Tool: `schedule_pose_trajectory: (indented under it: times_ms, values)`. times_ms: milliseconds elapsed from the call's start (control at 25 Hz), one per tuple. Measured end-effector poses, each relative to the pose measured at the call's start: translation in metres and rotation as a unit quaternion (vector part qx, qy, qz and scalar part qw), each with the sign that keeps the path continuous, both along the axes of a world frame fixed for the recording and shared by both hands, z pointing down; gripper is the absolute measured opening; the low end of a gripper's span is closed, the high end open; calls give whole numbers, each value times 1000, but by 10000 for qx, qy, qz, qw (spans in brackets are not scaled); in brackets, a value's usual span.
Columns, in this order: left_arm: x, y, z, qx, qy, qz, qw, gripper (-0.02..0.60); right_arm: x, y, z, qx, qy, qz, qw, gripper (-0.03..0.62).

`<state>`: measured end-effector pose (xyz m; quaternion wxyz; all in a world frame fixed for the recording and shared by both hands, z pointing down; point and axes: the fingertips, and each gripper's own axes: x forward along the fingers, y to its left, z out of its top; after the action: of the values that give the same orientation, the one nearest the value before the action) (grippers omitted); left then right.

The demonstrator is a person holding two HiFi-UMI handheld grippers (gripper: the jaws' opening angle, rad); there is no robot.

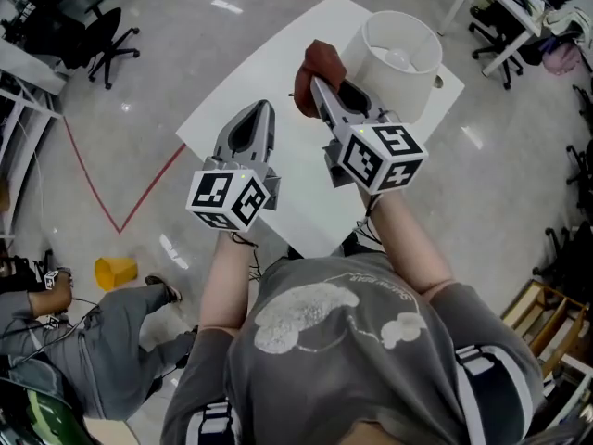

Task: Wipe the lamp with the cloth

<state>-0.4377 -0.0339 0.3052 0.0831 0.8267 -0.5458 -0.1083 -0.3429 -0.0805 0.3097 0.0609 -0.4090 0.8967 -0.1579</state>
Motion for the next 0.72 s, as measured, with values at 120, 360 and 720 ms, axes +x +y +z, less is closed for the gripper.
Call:
schedule_pose_trajectory:
  times_ms: [120, 360, 720]
  values:
    - [0, -10, -5, 46, 12, 261, 9996, 8, 3, -17, -21, -6, -289, 394, 9988, 91]
    - [0, -26, 1, 3, 115, 630, 9979, 8, 15, -43, -29, -456, -1061, 1083, 9874, 91]
    - [4, -45, 11, -83, 150, 1040, 9944, 8, 28, -58, -22, -596, -1283, 1716, 9750, 91]
